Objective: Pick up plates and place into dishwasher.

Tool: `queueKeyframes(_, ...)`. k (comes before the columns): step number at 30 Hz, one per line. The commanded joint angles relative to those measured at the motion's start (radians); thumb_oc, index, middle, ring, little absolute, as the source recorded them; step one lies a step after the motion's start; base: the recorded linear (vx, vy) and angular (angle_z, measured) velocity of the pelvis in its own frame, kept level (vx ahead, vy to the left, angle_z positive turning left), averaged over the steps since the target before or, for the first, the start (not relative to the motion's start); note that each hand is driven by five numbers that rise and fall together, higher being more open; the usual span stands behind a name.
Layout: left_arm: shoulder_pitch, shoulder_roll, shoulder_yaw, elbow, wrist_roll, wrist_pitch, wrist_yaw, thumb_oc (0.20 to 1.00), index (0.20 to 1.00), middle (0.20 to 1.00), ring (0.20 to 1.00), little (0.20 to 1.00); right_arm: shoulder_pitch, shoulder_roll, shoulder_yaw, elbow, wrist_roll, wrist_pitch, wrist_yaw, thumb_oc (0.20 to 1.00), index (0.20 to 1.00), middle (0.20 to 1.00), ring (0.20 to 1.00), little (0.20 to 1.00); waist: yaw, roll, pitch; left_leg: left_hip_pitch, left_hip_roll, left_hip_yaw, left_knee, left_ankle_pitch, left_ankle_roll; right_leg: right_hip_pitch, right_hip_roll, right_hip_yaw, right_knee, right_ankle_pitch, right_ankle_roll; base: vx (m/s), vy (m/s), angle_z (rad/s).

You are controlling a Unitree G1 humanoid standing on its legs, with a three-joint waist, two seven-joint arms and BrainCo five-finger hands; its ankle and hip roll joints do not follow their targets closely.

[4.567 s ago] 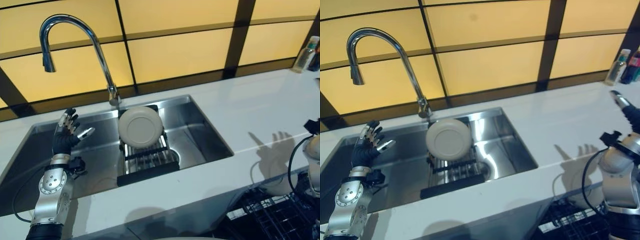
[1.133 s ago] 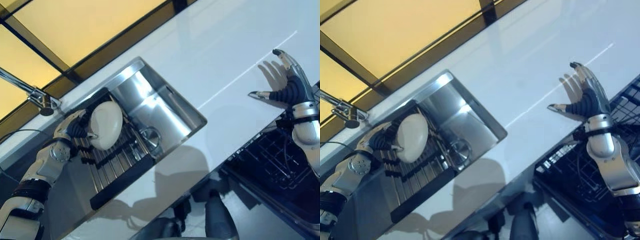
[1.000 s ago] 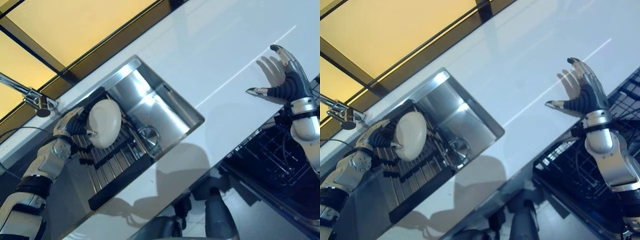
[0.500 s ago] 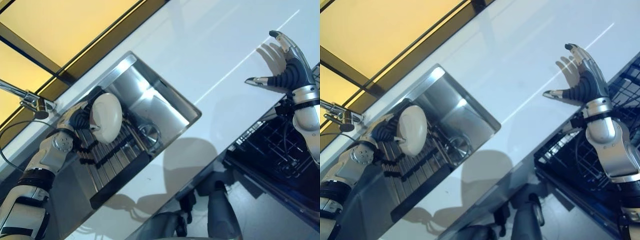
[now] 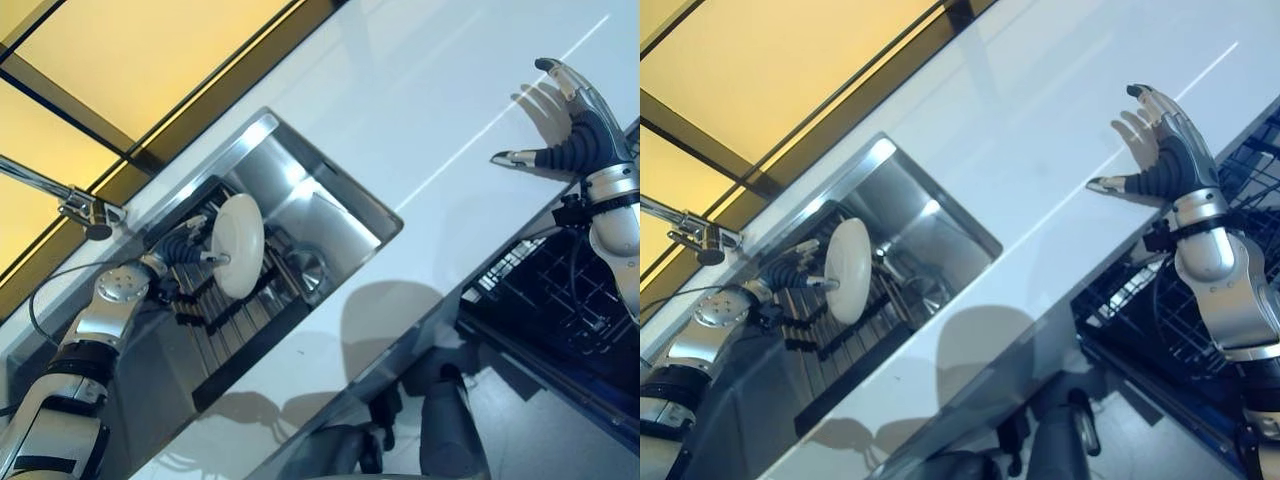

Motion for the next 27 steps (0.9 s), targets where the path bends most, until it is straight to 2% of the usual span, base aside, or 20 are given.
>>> queueKeyframes(1,0.062,-0.091,-0.041,-0.112,-0.047,-0.001,-0.042,1.0,1.0,1.0,1.0,1.0,0.08,-0.02,-0.074,-0.062,-0.028,-0.033,0.008,1.0,1.0,1.0,1.0,1.0,-0.012,-0.037,-0.048,-0.061,-0.056,-0.009,0.133,-0.097,0.027,0.043,-0.088,-0.047,-0.058,0.046,0.014,-0.02,-0.052,0.0)
queueKeyframes(8,0.157,-0.121,0.017,-0.232,-0.076,0.052,-0.063,1.0,1.0,1.0,1.0,1.0,0.141,0.0,-0.136,-0.074,-0.036,-0.046,0.02,1.0,1.0,1.0,1.0,1.0,0.007,-0.03,-0.057,-0.055,-0.057,-0.03,0.124,-0.088,0.027,0.055,-0.089,-0.064,-0.065,0.044,0.015,-0.02,-0.048,0.02)
queueKeyframes(15,0.147,-0.084,-0.012,-0.25,0.067,0.088,0.017,1.0,1.0,1.0,1.0,1.0,0.117,-0.009,-0.127,-0.075,-0.029,-0.027,0.03,1.0,1.0,1.0,1.0,1.0,0.009,-0.026,-0.06,-0.053,-0.054,-0.04,0.115,-0.078,0.022,0.058,-0.087,-0.072,-0.073,0.045,0.018,-0.04,-0.026,0.02)
queueKeyframes(21,0.123,-0.057,-0.029,-0.256,0.103,0.104,-0.049,1.0,1.0,1.0,1.0,1.0,0.119,-0.012,-0.138,-0.068,-0.023,-0.037,0.017,1.0,1.0,1.0,1.0,1.0,0.006,-0.032,-0.061,-0.058,-0.049,-0.04,0.105,-0.072,0.02,0.054,-0.083,-0.076,-0.082,0.049,0.02,-0.05,-0.034,0.0)
queueKeyframes(24,0.101,-0.054,-0.061,-0.264,0.118,0.115,-0.146,1.0,1.0,1.0,1.0,1.0,0.115,-0.018,-0.136,-0.066,-0.014,-0.034,0.015,1.0,1.0,1.0,1.0,1.0,0.0,-0.032,-0.061,-0.055,-0.048,-0.039,0.099,-0.07,0.019,0.053,-0.081,-0.075,-0.083,0.05,0.021,0.0,0.0,0.0)
queueKeyframes(26,0.073,-0.053,-0.099,-0.273,0.077,0.136,-0.289,1.0,1.0,1.0,1.0,1.0,0.102,-0.025,-0.129,-0.062,-0.006,-0.036,0.021,1.0,1.0,1.0,1.0,1.0,-0.008,-0.034,-0.059,-0.058,-0.048,-0.038,0.1,-0.071,0.019,0.05,-0.079,-0.07,-0.087,0.054,0.022,0.0,0.0,0.0)
queueKeyframes(27,0.055,-0.06,-0.122,-0.277,0.026,0.17,-0.4,1.0,1.0,1.0,1.0,1.0,0.09,-0.029,-0.118,-0.06,-0.003,-0.034,0.022,1.0,1.0,1.0,1.0,1.0,-0.012,-0.034,-0.056,-0.058,-0.048,-0.037,0.101,-0.071,0.019,0.047,-0.078,-0.067,-0.089,0.058,0.023,0.0,0.0,0.0)
